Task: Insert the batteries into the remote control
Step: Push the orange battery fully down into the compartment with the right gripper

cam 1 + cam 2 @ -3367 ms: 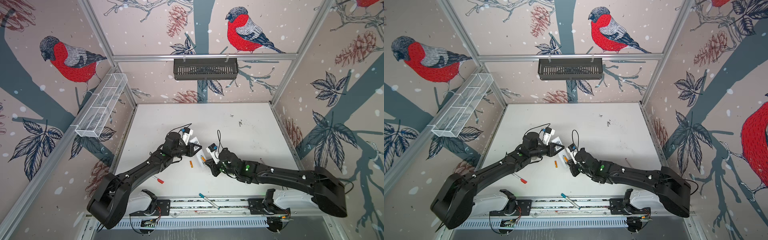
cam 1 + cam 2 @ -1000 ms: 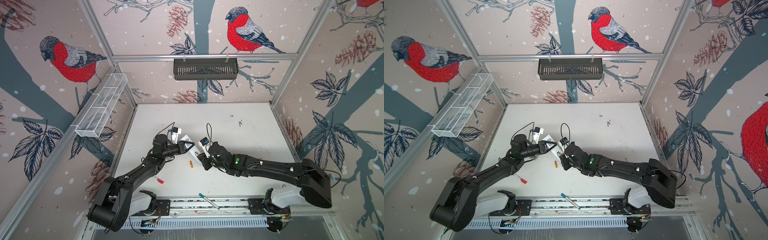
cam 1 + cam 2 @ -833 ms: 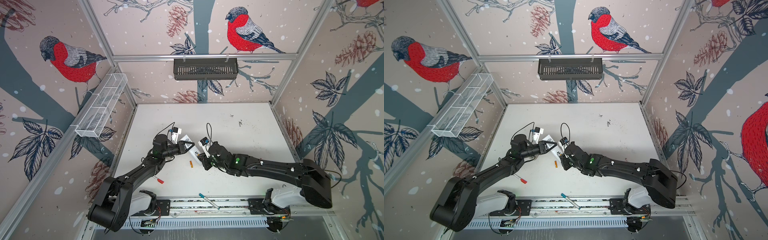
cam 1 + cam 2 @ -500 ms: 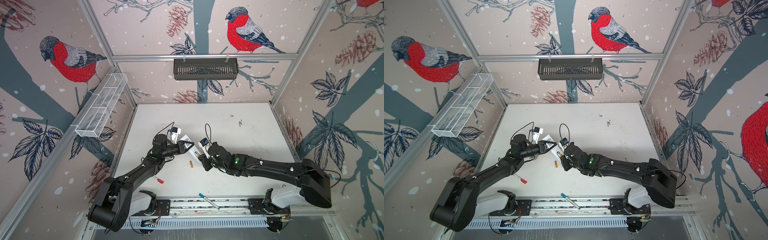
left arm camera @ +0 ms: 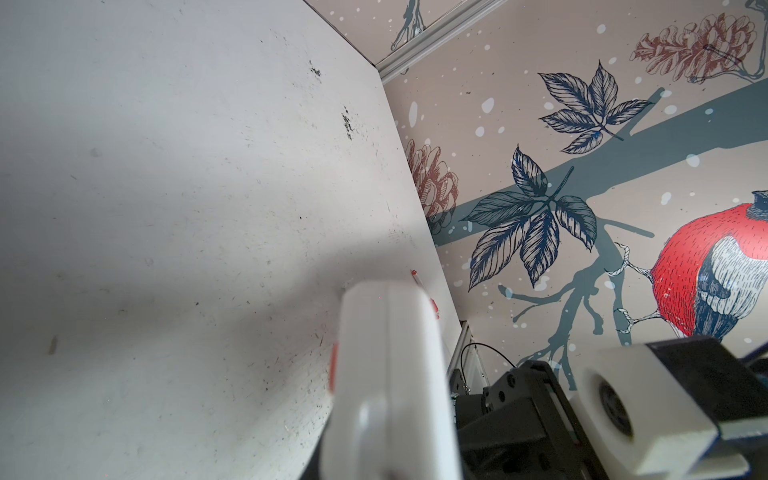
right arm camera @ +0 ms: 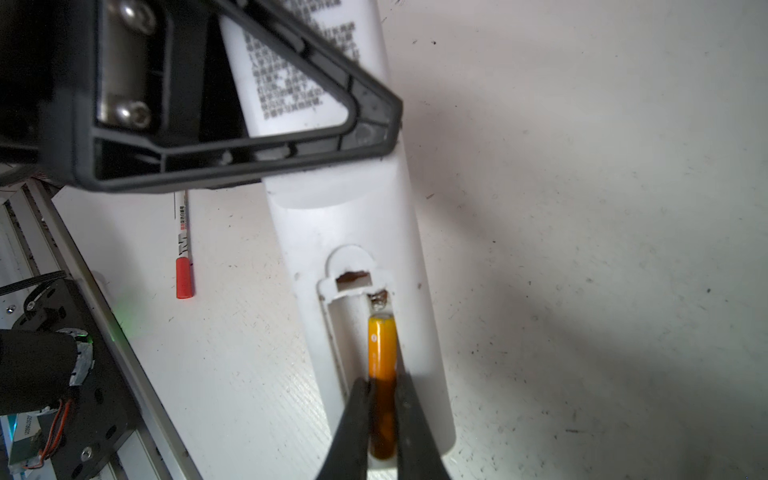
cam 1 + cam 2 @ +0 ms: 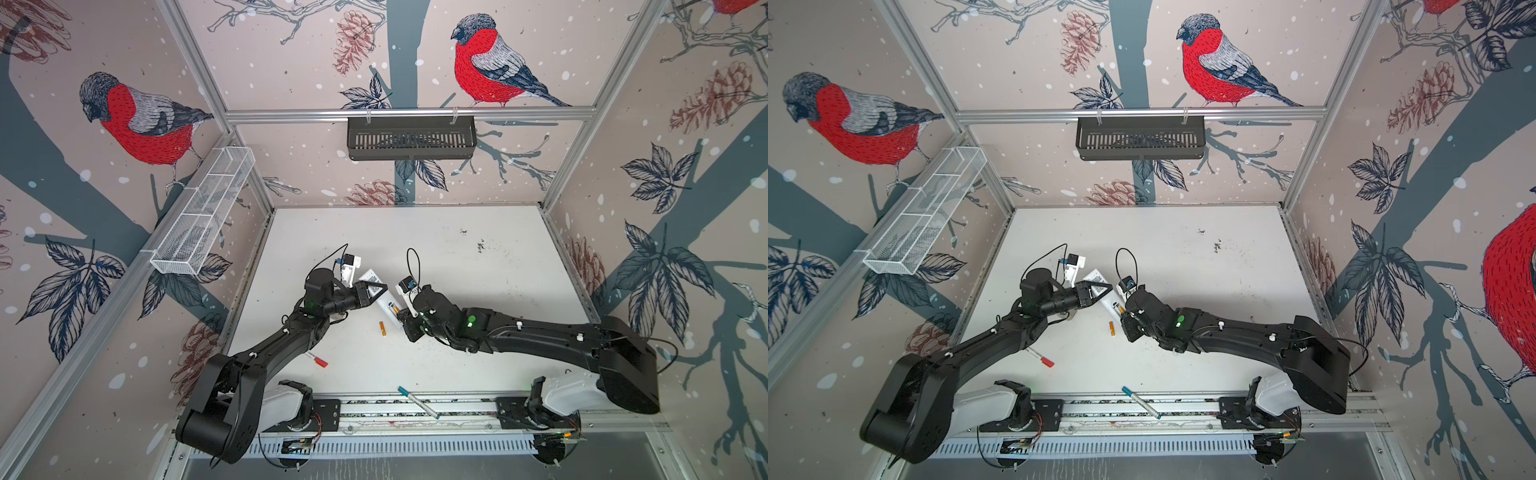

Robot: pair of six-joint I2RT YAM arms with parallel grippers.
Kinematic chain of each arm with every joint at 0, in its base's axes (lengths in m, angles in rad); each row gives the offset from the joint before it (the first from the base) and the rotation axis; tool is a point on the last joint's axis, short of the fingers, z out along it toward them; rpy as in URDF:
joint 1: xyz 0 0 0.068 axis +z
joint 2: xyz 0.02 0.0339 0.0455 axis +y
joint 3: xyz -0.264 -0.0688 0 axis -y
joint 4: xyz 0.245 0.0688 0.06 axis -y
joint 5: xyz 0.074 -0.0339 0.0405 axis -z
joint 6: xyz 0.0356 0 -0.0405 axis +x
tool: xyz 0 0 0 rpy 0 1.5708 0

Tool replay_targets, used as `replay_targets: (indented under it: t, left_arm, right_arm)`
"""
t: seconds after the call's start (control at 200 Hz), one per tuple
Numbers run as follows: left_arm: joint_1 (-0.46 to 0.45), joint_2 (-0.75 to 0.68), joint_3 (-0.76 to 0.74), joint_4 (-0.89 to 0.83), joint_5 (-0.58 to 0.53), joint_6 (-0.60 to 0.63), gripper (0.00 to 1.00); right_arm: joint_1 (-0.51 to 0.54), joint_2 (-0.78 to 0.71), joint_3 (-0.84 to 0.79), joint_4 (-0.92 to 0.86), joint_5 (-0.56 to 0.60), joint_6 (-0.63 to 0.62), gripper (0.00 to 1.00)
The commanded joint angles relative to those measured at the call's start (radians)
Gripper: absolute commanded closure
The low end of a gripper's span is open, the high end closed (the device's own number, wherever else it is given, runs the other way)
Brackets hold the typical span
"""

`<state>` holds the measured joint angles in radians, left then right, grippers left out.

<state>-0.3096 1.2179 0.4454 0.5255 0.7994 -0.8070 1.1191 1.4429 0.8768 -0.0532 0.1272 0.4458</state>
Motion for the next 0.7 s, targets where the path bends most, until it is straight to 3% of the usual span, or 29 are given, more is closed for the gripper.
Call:
replay_targets:
  t: [0.0,0.69]
  left_arm:
    - [0.002,-0.008,-0.001,0.064,0.058,-0.022,1.00]
    - [0.002,-0.046,-0.010,-0.011,0.113,-0.004,1.00]
  right_arm:
    - [0.001,0.005,0.005,-0.019,0.047,0.001,0.92]
    - [-0.053,0.042,0.030,0.032,0.038,-0.122,0.94]
